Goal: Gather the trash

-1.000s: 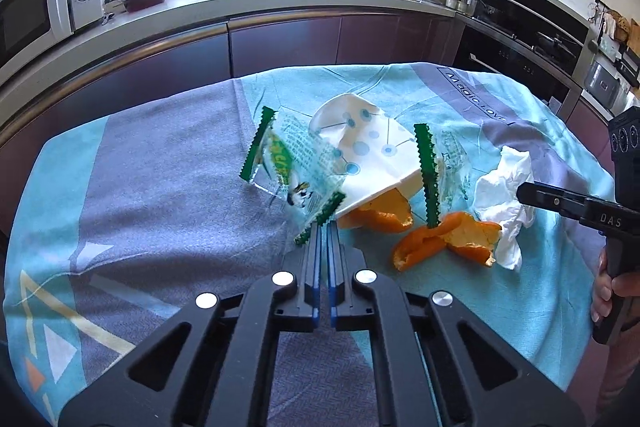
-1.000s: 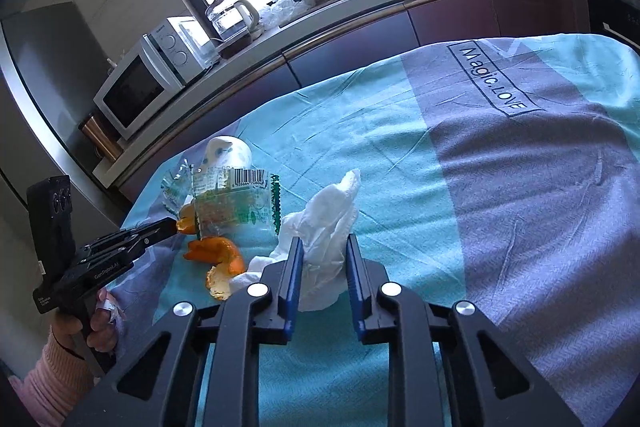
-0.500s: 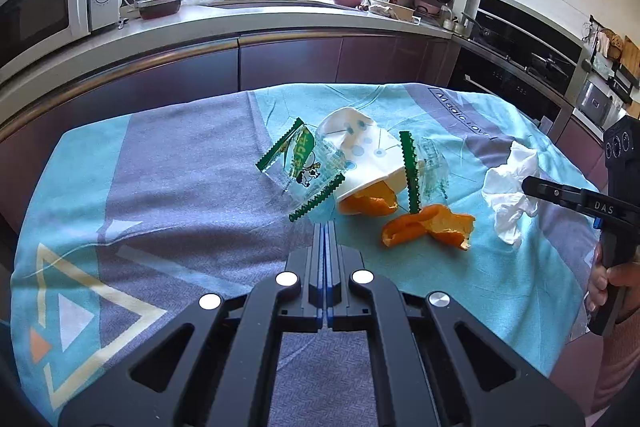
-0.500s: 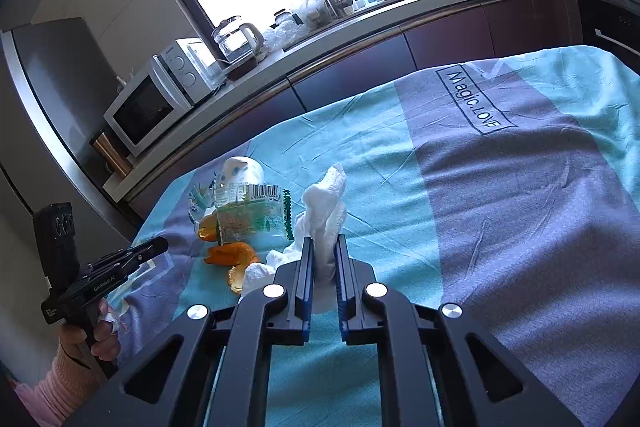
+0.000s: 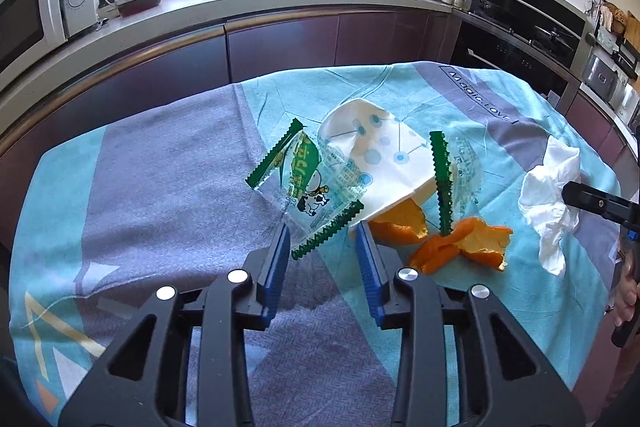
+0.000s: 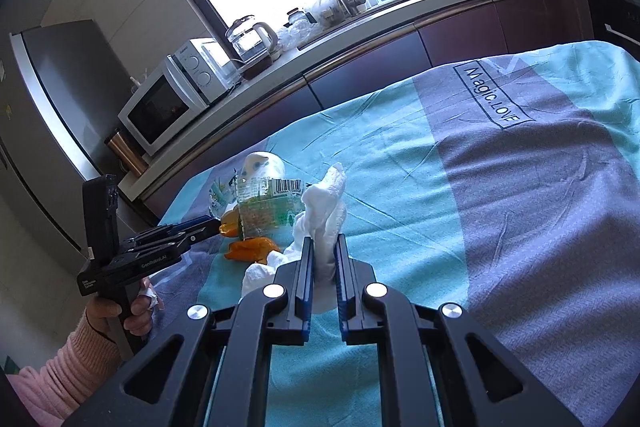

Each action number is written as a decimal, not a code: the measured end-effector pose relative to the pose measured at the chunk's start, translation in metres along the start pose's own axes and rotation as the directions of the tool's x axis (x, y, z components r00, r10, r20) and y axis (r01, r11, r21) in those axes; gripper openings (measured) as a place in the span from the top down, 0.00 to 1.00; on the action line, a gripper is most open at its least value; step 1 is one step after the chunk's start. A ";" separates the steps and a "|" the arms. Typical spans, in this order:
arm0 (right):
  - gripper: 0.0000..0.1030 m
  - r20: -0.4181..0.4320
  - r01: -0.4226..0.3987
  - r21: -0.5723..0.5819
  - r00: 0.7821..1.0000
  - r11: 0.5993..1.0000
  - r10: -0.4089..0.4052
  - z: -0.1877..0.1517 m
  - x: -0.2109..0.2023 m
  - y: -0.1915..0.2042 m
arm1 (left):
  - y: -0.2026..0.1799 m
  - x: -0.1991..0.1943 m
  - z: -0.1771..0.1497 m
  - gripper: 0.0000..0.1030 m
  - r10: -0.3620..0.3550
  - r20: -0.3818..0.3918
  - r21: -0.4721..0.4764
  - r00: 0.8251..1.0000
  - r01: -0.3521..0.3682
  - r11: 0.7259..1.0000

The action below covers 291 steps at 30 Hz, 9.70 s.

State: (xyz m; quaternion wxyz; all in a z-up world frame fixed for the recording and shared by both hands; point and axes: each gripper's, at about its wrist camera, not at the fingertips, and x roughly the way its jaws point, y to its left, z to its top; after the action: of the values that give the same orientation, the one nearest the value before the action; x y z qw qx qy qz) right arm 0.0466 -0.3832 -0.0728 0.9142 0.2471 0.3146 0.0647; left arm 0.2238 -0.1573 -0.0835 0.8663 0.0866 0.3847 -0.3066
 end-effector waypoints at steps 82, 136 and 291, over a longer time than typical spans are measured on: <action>0.91 -0.416 -0.590 -0.318 0.790 0.742 0.450 -0.057 0.118 0.313 | 0.146 -0.286 -0.214 0.96 0.317 0.119 -0.422 0.941 -0.241 0.874; 0.76 -0.526 -0.582 -0.404 0.779 0.706 0.341 -0.101 0.173 0.383 | 0.222 -0.256 -0.250 0.80 0.380 0.040 -0.577 0.924 -0.290 0.764; 0.85 -0.349 -0.515 -0.182 0.830 0.838 0.435 -0.030 0.095 0.192 | 0.104 -0.242 -0.160 0.90 0.201 0.200 -0.349 0.959 -0.122 0.929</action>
State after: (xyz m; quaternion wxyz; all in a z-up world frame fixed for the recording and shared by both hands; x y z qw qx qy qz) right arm 0.1103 -0.1783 -0.0504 0.8364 0.1794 0.3627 0.3696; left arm 0.0632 0.0997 -0.0288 0.9298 -0.0659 0.3185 -0.1724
